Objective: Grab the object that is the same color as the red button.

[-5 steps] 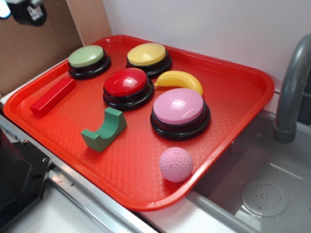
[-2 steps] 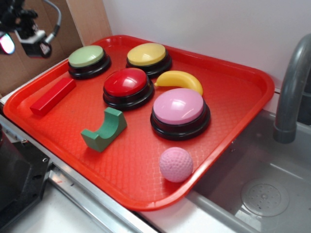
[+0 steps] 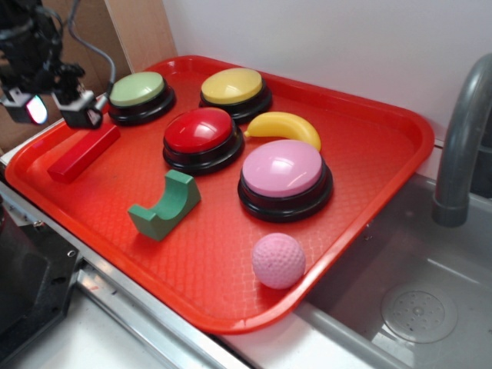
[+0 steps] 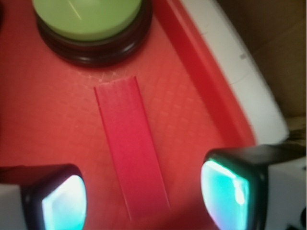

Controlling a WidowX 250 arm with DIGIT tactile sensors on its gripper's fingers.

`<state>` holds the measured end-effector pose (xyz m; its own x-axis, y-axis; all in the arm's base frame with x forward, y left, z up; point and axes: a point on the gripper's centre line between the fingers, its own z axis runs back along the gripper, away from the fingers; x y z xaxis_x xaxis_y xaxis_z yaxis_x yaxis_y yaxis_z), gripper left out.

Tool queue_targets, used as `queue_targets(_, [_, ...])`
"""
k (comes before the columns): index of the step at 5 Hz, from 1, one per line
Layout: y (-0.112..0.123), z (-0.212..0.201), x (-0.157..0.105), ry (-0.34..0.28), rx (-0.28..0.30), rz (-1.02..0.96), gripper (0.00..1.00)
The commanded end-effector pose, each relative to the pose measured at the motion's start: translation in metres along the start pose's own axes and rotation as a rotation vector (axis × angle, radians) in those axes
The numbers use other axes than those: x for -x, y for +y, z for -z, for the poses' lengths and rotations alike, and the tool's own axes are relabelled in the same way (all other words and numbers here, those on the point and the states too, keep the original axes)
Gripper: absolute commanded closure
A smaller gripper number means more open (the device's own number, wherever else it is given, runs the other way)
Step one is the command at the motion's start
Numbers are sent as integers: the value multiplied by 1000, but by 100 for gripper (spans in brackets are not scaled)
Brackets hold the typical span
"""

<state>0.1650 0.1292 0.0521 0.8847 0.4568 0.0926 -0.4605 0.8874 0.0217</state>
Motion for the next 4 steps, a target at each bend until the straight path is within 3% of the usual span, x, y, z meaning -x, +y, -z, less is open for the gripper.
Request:
queue_targets(1, [4,27,-3,29,32,36,0])
queue_targets(2, [4,35,-2,4,44,34,69])
queue_targets(3, [3,33,-3,30,51,47,100])
queue_targets(4, [3,32,-3,29,57,35,100])
